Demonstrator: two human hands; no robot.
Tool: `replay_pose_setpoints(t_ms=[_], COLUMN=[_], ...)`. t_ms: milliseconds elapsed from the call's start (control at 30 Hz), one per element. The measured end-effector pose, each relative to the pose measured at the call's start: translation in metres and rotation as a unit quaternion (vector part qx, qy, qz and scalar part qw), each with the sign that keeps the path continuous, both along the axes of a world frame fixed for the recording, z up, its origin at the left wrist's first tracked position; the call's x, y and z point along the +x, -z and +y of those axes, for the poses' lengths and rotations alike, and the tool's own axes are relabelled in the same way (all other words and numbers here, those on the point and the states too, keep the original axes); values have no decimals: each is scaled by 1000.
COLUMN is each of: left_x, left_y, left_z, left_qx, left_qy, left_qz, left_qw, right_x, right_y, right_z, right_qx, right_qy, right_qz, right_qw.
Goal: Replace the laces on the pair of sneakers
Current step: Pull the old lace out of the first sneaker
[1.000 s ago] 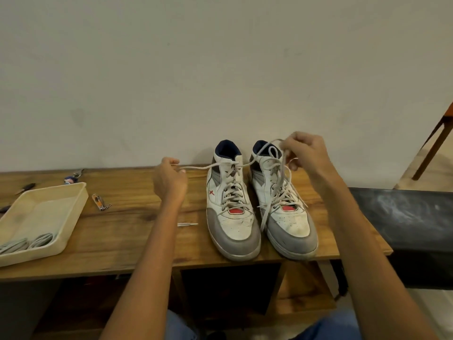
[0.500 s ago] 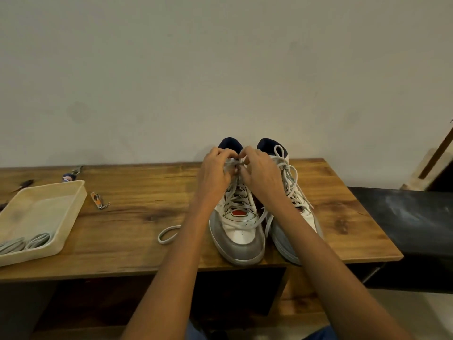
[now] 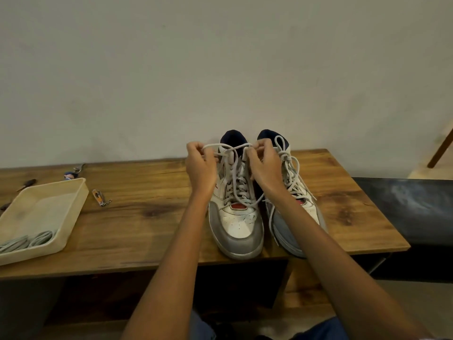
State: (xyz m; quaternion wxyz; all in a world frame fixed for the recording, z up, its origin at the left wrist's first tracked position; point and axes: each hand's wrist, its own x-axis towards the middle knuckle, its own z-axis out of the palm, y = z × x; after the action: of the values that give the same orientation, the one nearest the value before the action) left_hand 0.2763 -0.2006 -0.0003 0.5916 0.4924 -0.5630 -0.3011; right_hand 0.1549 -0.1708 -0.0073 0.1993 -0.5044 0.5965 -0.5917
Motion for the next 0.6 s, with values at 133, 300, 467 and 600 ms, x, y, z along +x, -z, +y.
replay_pose_setpoints(t_ms=[133,300,467,600], left_x=[9,56,94,104], left_y=[-22,-41,-17,4], left_z=[7,-17,-27,-37], left_qx=[18,61,171,253], left_qy=[58,-9,-174,-220], left_qz=[178,479,550,386], left_qw=[982,876,799,859], right_x=[3,-4,-18,-34], right_y=[-1,-11,-58,-98], right_z=[1,0,20,42], right_qx=[-27,-61,-146,-188], right_qy=[64,99,156,153], right_qz=[348,177,-80,-174], right_qw=[935,977,974,954])
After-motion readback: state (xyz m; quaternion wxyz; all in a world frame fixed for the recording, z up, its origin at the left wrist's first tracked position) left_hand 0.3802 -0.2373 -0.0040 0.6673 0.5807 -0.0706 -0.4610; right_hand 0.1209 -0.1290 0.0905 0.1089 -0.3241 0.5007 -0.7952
